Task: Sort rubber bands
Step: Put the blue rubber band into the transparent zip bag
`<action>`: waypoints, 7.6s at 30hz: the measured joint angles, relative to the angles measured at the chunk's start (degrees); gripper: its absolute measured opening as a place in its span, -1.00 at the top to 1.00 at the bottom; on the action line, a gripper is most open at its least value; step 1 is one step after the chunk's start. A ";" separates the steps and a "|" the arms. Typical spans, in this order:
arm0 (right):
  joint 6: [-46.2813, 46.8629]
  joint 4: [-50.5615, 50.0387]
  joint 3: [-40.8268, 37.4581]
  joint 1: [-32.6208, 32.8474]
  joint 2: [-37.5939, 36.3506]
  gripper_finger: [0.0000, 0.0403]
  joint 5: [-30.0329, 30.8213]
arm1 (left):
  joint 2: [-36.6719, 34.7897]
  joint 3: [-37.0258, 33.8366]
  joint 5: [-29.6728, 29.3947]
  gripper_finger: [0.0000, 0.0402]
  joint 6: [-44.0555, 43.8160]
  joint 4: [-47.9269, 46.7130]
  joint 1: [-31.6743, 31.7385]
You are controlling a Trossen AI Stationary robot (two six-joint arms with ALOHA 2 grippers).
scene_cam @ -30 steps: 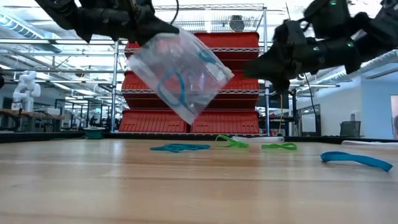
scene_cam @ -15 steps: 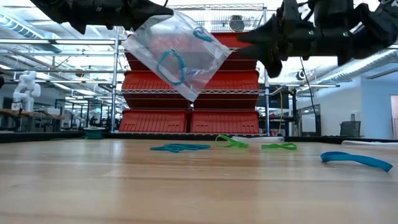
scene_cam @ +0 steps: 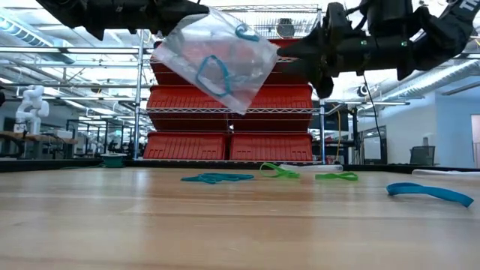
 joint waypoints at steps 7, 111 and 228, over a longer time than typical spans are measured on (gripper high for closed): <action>3.18 1.64 0.00 -1.29 0.00 -0.15 -3.27 | -0.25 0.00 0.09 1.00 0.99 0.06 0.00; 40.13 -68.65 19.78 34.58 15.55 -0.58 3.83 | 2.42 -6.05 -14.38 1.00 9.73 7.21 -4.98; -34.17 -65.87 57.00 12.04 14.98 1.00 43.71 | 2.49 -6.05 -23.23 1.00 11.62 9.03 -6.49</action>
